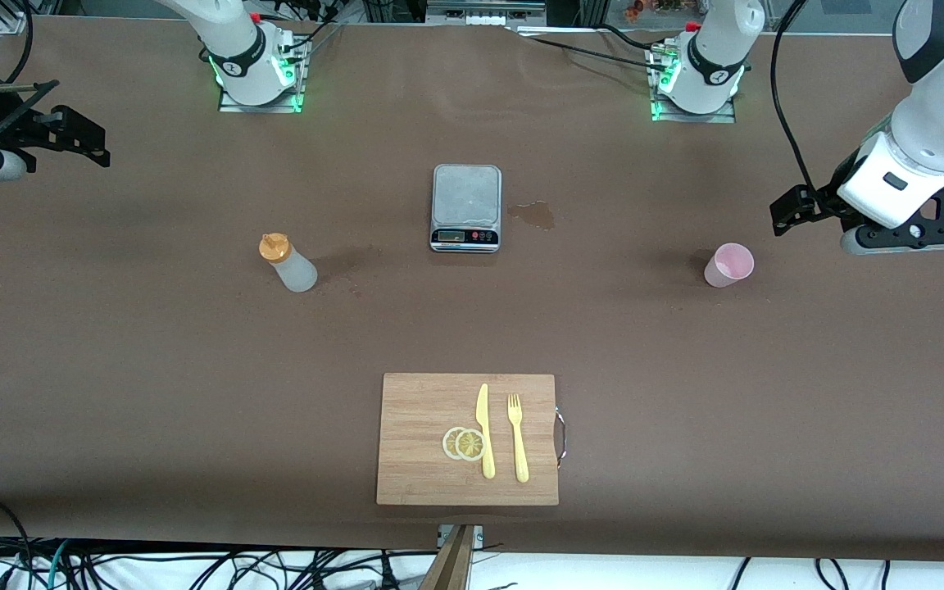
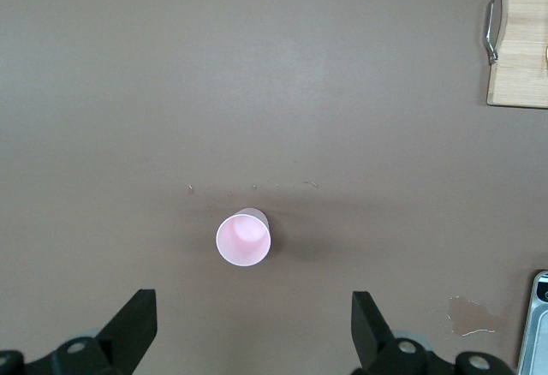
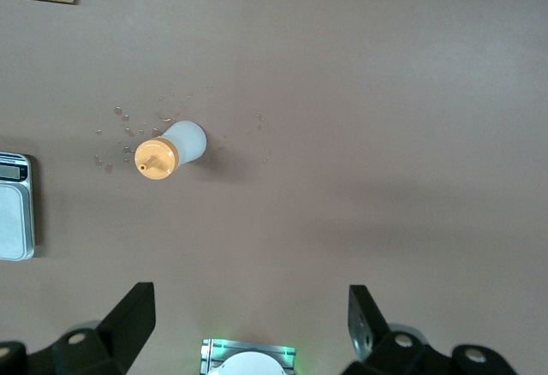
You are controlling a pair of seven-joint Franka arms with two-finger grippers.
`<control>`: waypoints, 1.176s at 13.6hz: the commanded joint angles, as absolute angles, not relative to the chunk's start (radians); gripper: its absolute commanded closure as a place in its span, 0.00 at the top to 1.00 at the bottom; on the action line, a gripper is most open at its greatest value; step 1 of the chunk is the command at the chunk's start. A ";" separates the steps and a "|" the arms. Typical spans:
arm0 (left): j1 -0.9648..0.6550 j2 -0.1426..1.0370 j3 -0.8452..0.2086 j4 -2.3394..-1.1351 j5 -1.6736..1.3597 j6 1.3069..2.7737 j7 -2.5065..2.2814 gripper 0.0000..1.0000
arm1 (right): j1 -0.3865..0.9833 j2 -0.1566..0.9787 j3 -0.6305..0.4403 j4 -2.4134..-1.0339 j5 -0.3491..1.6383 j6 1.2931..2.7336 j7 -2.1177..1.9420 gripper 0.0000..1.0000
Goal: Add sauce to pink cup with both arms
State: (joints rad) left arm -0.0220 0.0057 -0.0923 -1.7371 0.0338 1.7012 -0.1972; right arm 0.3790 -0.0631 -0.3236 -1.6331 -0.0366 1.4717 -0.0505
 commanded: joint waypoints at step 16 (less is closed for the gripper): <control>-0.009 0.025 -0.103 -1.712 -0.015 1.686 -0.199 1.00 | 0.373 -0.064 -0.319 -1.626 -0.040 1.473 -0.041 1.00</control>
